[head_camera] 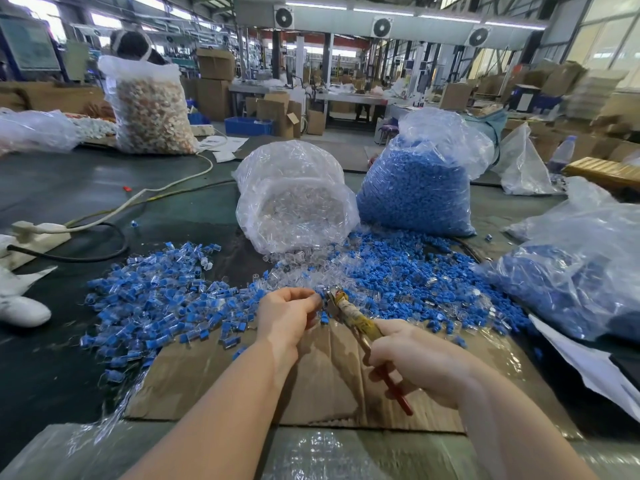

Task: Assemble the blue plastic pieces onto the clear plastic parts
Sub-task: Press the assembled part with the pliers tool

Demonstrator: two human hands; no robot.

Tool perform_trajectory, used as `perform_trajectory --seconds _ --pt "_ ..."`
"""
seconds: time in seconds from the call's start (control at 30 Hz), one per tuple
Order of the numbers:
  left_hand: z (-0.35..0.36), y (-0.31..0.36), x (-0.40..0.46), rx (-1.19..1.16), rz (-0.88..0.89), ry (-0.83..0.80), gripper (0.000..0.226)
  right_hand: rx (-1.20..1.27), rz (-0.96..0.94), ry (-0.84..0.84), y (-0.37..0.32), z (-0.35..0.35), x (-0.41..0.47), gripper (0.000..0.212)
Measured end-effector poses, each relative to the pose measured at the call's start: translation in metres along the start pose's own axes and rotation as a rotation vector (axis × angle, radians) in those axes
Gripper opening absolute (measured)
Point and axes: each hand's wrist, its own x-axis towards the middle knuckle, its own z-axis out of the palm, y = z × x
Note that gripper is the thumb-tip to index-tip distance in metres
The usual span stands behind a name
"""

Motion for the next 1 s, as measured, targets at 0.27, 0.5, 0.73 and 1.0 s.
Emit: perform_trajectory --seconds 0.27,0.5,0.73,1.0 --pt "0.001 -0.001 -0.001 0.047 0.027 0.000 0.006 -0.045 0.002 0.000 0.000 -0.001 -0.001 0.018" --pt "0.002 -0.002 0.001 0.041 0.033 0.004 0.008 -0.060 -0.047 -0.007 -0.001 0.002 -0.002 0.014" --pt "0.004 0.000 0.000 0.011 0.044 0.012 0.010 -0.099 -0.105 0.087 0.000 0.009 0.001 0.020" --pt "0.004 0.002 -0.005 0.035 0.054 0.016 0.008 0.109 -0.114 0.100 0.006 0.010 0.003 0.029"
